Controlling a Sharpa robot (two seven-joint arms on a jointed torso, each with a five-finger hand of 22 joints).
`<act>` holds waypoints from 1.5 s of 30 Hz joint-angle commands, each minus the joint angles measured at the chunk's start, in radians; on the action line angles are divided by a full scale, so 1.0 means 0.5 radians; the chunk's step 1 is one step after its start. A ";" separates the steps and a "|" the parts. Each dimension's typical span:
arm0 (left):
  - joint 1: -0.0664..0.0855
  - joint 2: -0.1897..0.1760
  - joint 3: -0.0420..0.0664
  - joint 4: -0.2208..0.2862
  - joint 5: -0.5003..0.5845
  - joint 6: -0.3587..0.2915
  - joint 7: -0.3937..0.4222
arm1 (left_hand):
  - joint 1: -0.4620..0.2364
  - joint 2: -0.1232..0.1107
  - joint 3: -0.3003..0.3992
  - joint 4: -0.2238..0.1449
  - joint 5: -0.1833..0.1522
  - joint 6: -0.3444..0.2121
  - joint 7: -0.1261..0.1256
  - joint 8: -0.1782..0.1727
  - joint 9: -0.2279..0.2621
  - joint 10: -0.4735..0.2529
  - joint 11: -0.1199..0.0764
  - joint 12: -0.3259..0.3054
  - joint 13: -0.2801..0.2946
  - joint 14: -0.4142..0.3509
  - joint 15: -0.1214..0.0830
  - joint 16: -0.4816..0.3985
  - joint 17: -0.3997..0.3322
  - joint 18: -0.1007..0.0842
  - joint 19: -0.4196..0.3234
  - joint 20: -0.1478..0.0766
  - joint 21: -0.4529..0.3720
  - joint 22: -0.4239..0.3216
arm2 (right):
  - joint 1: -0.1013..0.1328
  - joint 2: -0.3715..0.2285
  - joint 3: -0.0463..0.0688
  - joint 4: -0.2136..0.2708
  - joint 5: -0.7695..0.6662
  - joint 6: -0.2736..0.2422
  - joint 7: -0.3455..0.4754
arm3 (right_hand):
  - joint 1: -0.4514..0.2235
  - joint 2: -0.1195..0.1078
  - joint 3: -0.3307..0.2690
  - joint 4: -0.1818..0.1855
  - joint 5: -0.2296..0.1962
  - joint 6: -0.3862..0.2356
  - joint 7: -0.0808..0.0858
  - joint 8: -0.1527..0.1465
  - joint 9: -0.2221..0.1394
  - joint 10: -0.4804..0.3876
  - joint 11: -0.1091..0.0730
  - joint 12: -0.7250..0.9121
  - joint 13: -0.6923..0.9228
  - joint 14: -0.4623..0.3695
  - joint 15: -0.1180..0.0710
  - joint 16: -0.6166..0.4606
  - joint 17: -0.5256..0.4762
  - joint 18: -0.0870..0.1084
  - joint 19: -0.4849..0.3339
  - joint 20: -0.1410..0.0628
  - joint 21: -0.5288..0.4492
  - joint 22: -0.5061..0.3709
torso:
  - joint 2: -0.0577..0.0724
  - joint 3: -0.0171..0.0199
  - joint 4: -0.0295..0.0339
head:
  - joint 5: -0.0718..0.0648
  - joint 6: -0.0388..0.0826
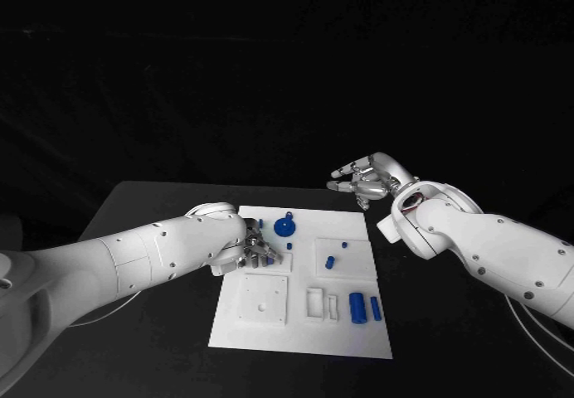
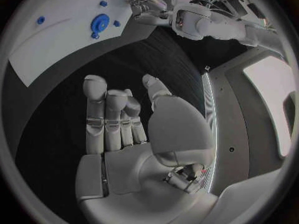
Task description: Assemble the parts on the task board
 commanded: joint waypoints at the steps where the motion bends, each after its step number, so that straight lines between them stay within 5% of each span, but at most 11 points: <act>1: -0.001 0.002 0.000 0.002 -0.011 0.033 -0.003 | 0.023 -0.088 0.077 0.105 -0.011 0.006 0.009 -0.008 -0.002 0.104 -0.013 0.000 -0.014 0.000 -0.020 -0.010 0.001 -0.026 0.003 -0.016 -0.016 0.033 | -0.002 0.001 0.001 0.000 0.003 0.027 0.010 | -0.017 0.003 0.000 -0.008 0.006 0.010 0.000 -0.011 -0.003 -0.009 0.002 -0.009 -0.003 0.006 0.002 -0.006 0.002 0.034 0.095 0.000 -0.013 -0.002 | -0.001 0.0006 0.001 | -0.001 -0.002; 6: -0.001 0.001 0.000 0.004 -0.011 0.033 0.001 | 0.039 -0.170 0.089 0.198 -0.011 0.007 0.010 -0.009 -0.007 0.104 -0.012 -0.002 -0.027 0.000 -0.022 -0.018 -0.002 -0.034 0.003 -0.023 -0.024 0.032 | -0.003 0.002 0.001 -0.001 0.004 0.026 0.010 | -0.018 0.003 -0.003 -0.006 0.006 0.008 0.001 -0.011 -0.003 -0.009 0.002 -0.009 -0.004 0.007 0.002 -0.007 0.002 0.034 0.096 0.000 -0.013 -0.002 | 0.000 -0.0002 0.001 | 0.000 0.000; 7: -0.001 0.001 0.000 0.004 -0.011 0.031 0.002 | 0.035 -0.156 0.047 0.186 -0.011 0.003 0.012 -0.009 -0.005 0.103 -0.012 -0.003 -0.028 -0.001 -0.020 -0.020 -0.005 -0.034 0.003 -0.023 -0.026 0.032 | -0.004 0.002 0.001 -0.001 0.004 0.026 0.010 | -0.018 0.003 -0.003 -0.006 0.006 0.008 0.001 -0.011 -0.003 -0.009 0.002 -0.009 -0.004 0.007 0.002 -0.007 0.002 0.034 0.096 0.000 -0.013 -0.002 | 0.000 0.0003 0.001 | 0.000 0.001; 9: -0.001 -0.001 0.000 0.004 -0.011 0.026 0.003 | 0.042 -0.023 -0.222 0.091 -0.010 -0.006 0.012 -0.010 -0.003 0.103 -0.011 -0.002 -0.028 0.002 -0.020 -0.027 -0.007 -0.031 0.006 -0.017 -0.032 0.033 | -0.004 0.003 0.001 -0.002 0.004 0.026 0.010 | -0.018 0.003 -0.003 -0.006 0.006 0.008 0.001 -0.011 -0.003 -0.009 0.002 -0.009 -0.004 0.007 0.002 -0.007 0.002 0.034 0.096 0.000 -0.013 -0.002 | -0.001 0.0004 -0.001 | 0.001 0.001; 10: -0.001 -0.002 0.000 0.004 -0.011 0.024 0.004 | 0.040 -0.026 -0.222 0.094 -0.010 -0.008 0.014 -0.011 -0.004 0.104 -0.009 -0.003 -0.029 0.001 -0.020 -0.027 -0.008 -0.031 0.006 -0.018 -0.033 0.033 | -0.004 0.003 0.001 -0.002 0.004 0.026 0.010 | -0.019 0.004 -0.003 -0.006 0.006 0.007 0.001 -0.011 -0.003 -0.010 0.002 -0.010 -0.004 0.007 0.002 -0.007 0.002 0.034 0.096 0.000 -0.012 -0.002 | -0.001 0.0004 -0.001 | 0.001 0.001; 17: -0.001 -0.014 0.000 0.004 -0.011 0.012 0.013 | 0.032 -0.139 -0.197 0.159 -0.011 -0.026 0.022 -0.016 -0.033 0.102 -0.007 -0.016 -0.038 -0.004 -0.021 -0.038 -0.018 -0.038 0.003 -0.027 -0.038 0.033 | -0.006 0.002 0.001 -0.002 0.007 0.024 0.010 | -0.022 0.004 -0.009 -0.002 0.006 0.003 0.002 -0.011 -0.003 -0.010 0.003 -0.011 -0.005 0.006 0.003 -0.009 0.001 0.034 0.096 0.000 -0.008 -0.001 | -0.001 -0.0007 0.000 | -0.002 -0.001; 18: -0.001 -0.016 0.000 0.005 -0.011 0.009 0.015 | 0.055 -0.190 -0.148 0.237 -0.011 -0.026 0.023 -0.009 -0.068 0.104 -0.005 -0.027 -0.044 -0.005 -0.022 -0.047 -0.022 -0.043 0.000 -0.031 -0.044 0.032 | -0.006 0.001 0.001 -0.003 0.008 0.023 0.010 | -0.022 0.004 -0.009 -0.002 0.006 0.003 0.002 -0.011 -0.003 -0.010 0.003 -0.011 -0.005 0.006 0.003 -0.009 0.001 0.034 0.096 0.000 -0.008 -0.001 | -0.001 -0.0008 0.000 | -0.003 -0.001; 20: -0.001 -0.020 0.000 0.006 -0.010 -0.002 0.021 | 0.048 -0.209 -0.173 0.245 -0.011 -0.035 0.027 -0.015 -0.074 0.102 -0.004 -0.028 -0.044 -0.007 -0.022 -0.050 -0.028 -0.044 0.001 -0.033 -0.044 0.032 | -0.007 0.001 0.001 -0.003 0.008 0.022 0.010 | -0.022 0.004 -0.009 -0.002 0.006 0.003 0.002 -0.011 -0.003 -0.010 0.003 -0.011 -0.005 0.006 0.003 -0.009 0.001 0.034 0.096 0.000 -0.008 -0.001 | 0.000 -0.0005 0.001 | -0.004 0.000; 29: -0.002 -0.029 0.001 0.008 0.011 -0.036 0.039 | 0.079 -0.232 -0.320 0.408 -0.010 -0.052 0.035 -0.012 -0.159 0.102 0.000 -0.045 -0.045 -0.009 -0.025 -0.066 -0.037 -0.059 0.004 -0.048 -0.057 0.033 | -0.010 0.001 0.001 -0.004 0.011 0.021 0.010 | -0.022 0.003 -0.014 0.000 0.006 -0.001 0.003 -0.011 -0.003 -0.011 0.003 -0.012 -0.006 0.007 0.003 -0.008 0.001 0.035 0.096 0.001 -0.011 -0.003 | 0.000 -0.0013 0.000 | -0.004 0.001; 39: -0.002 -0.036 0.001 0.014 0.056 -0.056 0.065 | 0.082 -0.238 -0.335 0.425 -0.010 -0.066 0.040 -0.015 -0.179 0.102 0.003 -0.056 -0.046 -0.014 -0.025 -0.075 -0.044 -0.061 0.003 -0.050 -0.062 0.033 | -0.012 0.001 0.001 -0.005 0.014 0.022 0.010 | -0.022 0.003 -0.014 0.000 0.006 -0.001 0.003 -0.011 -0.003 -0.011 0.003 -0.012 -0.006 0.007 0.003 -0.008 0.001 0.035 0.096 0.001 -0.011 -0.003 | -0.001 -0.0001 0.000 | 0.000 -0.001; 45: -0.002 -0.082 0.007 0.067 0.101 -0.082 0.095 | 0.096 -0.243 -0.353 0.426 -0.011 -0.147 0.072 -0.020 -0.397 0.099 0.020 -0.099 -0.051 -0.034 -0.017 -0.112 -0.090 -0.066 -0.006 -0.050 -0.079 0.032 | -0.014 -0.005 0.001 -0.005 0.018 0.021 0.011 | -0.020 0.006 -0.022 0.005 0.009 -0.005 0.003 -0.011 -0.003 -0.010 0.004 -0.011 -0.006 0.007 0.003 -0.009 0.002 0.036 0.096 0.001 -0.010 -0.003 | -0.003 0.0016 0.000 | 0.000 0.002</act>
